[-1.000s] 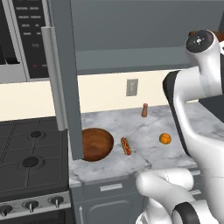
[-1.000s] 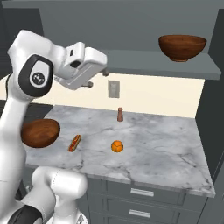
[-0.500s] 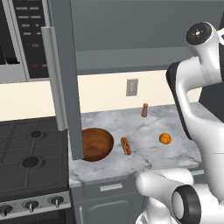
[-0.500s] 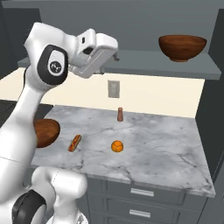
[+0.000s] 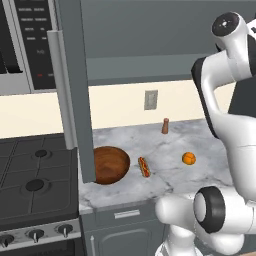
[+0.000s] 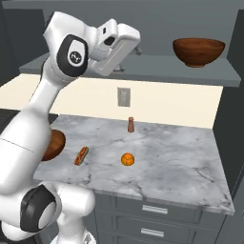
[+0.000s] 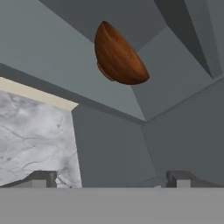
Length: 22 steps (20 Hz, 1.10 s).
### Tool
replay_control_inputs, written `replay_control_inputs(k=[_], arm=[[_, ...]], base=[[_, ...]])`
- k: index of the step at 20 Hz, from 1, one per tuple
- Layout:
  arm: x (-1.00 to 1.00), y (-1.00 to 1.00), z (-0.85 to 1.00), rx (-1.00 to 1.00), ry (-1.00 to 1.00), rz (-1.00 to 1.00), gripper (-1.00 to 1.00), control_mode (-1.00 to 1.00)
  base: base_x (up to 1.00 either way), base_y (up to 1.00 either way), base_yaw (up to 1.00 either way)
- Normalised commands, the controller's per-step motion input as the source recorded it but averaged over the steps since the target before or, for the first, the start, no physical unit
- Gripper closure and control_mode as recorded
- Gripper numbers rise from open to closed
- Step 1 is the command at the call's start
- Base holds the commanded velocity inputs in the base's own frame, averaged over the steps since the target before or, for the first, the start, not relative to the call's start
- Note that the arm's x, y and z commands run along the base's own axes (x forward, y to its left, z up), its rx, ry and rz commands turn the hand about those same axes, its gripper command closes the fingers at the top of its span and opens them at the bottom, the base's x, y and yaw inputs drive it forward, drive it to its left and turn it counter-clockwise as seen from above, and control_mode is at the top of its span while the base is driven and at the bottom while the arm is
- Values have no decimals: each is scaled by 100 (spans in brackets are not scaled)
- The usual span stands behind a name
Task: Pick both bowls and place them on the counter. Then place the orange in one bowl and place the hot dog in the other bowl.
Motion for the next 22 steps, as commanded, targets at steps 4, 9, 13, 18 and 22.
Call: replay_control_inputs(k=[4, 9, 13, 18, 22], arm=[[47, -26, 0, 0, 5, 1, -100, -100], [49, -11, 0, 0, 4, 1, -100, -100], [46, -9, 0, 0, 1, 3, -100, -100], [41, -11, 0, 0, 1, 2, -100, -100], [37, -14, 0, 0, 0, 2, -100, -100]], base=[[0, 0, 0], [0, 0, 0], [0, 0, 0], [0, 0, 0], [0, 0, 0]])
